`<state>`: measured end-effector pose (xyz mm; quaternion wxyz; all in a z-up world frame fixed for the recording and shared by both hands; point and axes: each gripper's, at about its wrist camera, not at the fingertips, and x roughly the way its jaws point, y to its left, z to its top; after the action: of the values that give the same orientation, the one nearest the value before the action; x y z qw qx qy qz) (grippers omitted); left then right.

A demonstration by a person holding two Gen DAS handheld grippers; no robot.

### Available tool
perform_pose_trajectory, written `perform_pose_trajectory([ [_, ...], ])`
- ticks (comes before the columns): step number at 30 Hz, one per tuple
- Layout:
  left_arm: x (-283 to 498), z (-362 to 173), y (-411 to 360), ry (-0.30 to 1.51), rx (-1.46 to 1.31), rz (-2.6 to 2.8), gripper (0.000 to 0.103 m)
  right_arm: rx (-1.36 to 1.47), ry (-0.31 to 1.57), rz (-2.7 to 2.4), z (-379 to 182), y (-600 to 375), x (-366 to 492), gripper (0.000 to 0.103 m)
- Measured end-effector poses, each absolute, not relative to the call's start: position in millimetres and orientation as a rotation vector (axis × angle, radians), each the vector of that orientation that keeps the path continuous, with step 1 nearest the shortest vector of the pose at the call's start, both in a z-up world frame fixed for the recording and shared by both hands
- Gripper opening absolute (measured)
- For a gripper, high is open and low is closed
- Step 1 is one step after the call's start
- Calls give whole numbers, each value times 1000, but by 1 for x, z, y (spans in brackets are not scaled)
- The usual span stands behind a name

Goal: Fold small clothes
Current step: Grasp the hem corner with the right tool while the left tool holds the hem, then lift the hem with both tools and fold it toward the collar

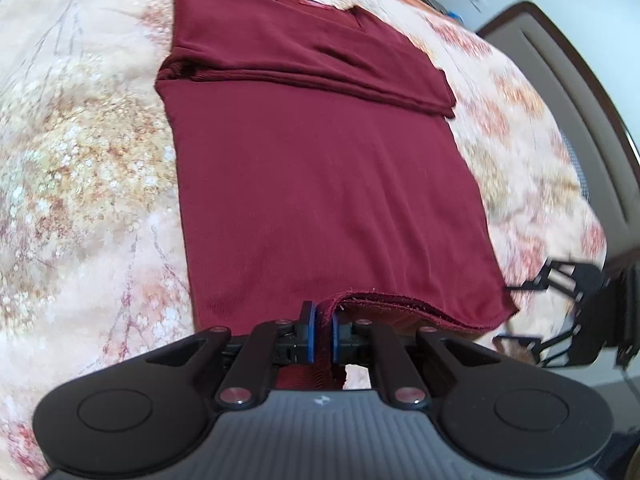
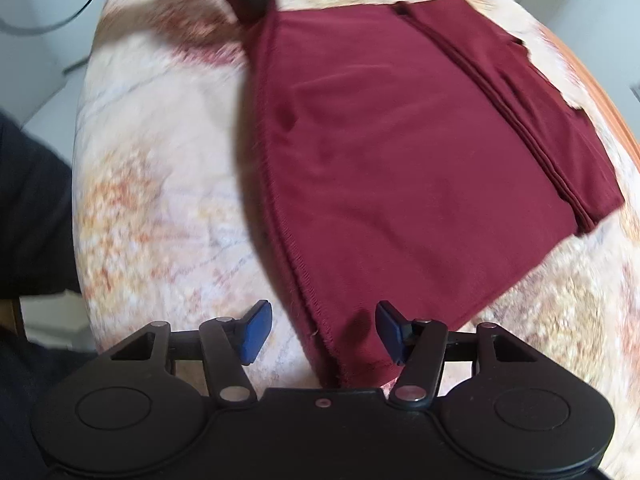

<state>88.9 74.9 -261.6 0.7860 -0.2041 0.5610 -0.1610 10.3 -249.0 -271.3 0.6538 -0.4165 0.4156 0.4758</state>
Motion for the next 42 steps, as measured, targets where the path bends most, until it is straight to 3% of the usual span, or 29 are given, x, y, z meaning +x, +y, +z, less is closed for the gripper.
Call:
perform_pose_trajectory([
  [3, 94, -263, 80, 1203, -480, -334, 8, -961, 964, 1063, -276, -249, 14, 36],
  [4, 95, -264, 80, 1204, -476, -332, 8, -943, 971, 1051, -275, -250, 19, 18],
  [8, 98, -265, 80, 1213, -443, -322, 8, -846, 966, 1026, -259, -255, 35, 5],
  [23, 102, -247, 63, 1200, -220, -379, 8, -675, 1037, 1068, -232, -266, 87, 4],
  [42, 128, -215, 59, 1143, -151, -351, 4, -529, 1045, 1030, -203, -267, 141, 3],
])
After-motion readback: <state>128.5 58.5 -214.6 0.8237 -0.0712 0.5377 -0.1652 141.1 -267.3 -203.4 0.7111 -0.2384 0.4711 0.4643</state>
